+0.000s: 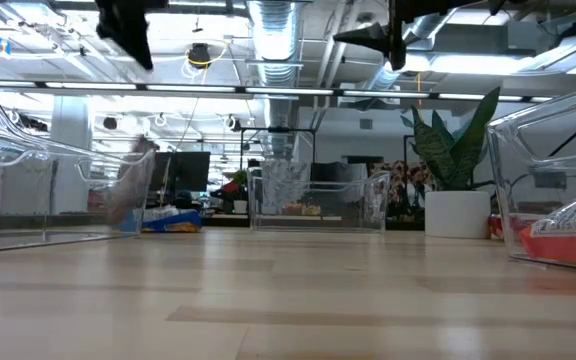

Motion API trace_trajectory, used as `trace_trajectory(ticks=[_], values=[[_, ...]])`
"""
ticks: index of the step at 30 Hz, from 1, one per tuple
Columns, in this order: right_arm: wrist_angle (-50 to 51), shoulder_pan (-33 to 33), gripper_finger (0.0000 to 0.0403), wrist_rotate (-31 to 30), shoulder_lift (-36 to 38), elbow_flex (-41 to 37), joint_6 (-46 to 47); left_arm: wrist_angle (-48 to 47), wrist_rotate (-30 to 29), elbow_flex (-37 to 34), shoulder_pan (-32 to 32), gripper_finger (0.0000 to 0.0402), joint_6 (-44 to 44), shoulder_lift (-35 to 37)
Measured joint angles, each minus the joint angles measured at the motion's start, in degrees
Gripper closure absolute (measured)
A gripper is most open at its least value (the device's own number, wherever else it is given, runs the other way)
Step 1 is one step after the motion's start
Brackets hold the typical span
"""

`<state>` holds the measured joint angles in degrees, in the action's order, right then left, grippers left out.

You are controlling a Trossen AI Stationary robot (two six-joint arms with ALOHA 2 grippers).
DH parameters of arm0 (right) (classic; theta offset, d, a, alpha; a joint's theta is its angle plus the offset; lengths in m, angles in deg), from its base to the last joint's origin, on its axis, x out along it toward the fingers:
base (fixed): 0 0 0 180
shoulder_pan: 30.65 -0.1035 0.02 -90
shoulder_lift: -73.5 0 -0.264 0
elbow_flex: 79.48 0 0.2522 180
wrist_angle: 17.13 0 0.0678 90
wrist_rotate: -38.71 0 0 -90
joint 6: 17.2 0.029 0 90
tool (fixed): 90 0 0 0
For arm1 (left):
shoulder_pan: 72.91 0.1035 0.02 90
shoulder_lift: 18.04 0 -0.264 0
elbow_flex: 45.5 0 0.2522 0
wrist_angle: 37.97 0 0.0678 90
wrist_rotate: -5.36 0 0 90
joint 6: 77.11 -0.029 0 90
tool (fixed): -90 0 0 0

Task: Sort Maruchan noodles
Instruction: Put the top left red noodle pack into the bottom left transparent bin

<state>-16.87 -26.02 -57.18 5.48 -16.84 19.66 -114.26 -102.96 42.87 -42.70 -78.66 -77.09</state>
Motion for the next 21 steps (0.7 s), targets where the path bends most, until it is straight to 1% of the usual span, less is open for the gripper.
trace_trajectory(ticks=[3, 5, 8, 10, 12, 14, 16, 19, 21], values=[[0.0, 0.4, 0.0078, 0.0, 0.0, 0.0, 0.0, -5.3, -0.2, 5.3, -5.5, 0.0401, 2.8, 0.0], [0.0, 0.8, 0.0078, 0.0, 0.0, 0.0, 0.0, -7.9, -0.6, 7.0, -8.7, 0.0401, 4.7, 0.0], [0.0, 1.3, 0.0078, 0.0, 0.0, 0.0, 0.0, -9.0, -1.5, 6.1, -11.6, 0.0401, 7.9, 0.0], [0.0, 1.7, 0.0078, 0.0, 0.0, 0.0, 0.1, -8.5, -1.5, 4.2, -11.9, 0.0401, 9.0, -0.1], [0.0, 2.0, 0.0078, 0.1, 0.0, 0.0, 0.1, -5.7, -1.0, 1.3, -11.8, 0.0395, 9.4, -0.1], [0.0, 2.3, 0.0078, 0.2, 0.0, 0.0, 0.2, -2.2, 0.6, -1.8, -10.6, 0.0378, 8.9, -0.5], [0.0, 2.3, 0.0078, 0.3, 0.0, 0.0, 0.2, 0.7, 3.1, -4.1, -8.4, 0.0351, 7.9, -1.7], [0.0, 2.3, 0.0078, 0.4, 0.0, 0.0, 0.2, 2.3, 5.6, -5.5, -3.7, 0.0298, 6.8, -5.8], [0.0, 2.3, 0.0078, 0.5, 0.0, 0.0, 0.2, 2.2, 7.1, -5.7, -1.0, 0.0257, 8.2, -9.8]])
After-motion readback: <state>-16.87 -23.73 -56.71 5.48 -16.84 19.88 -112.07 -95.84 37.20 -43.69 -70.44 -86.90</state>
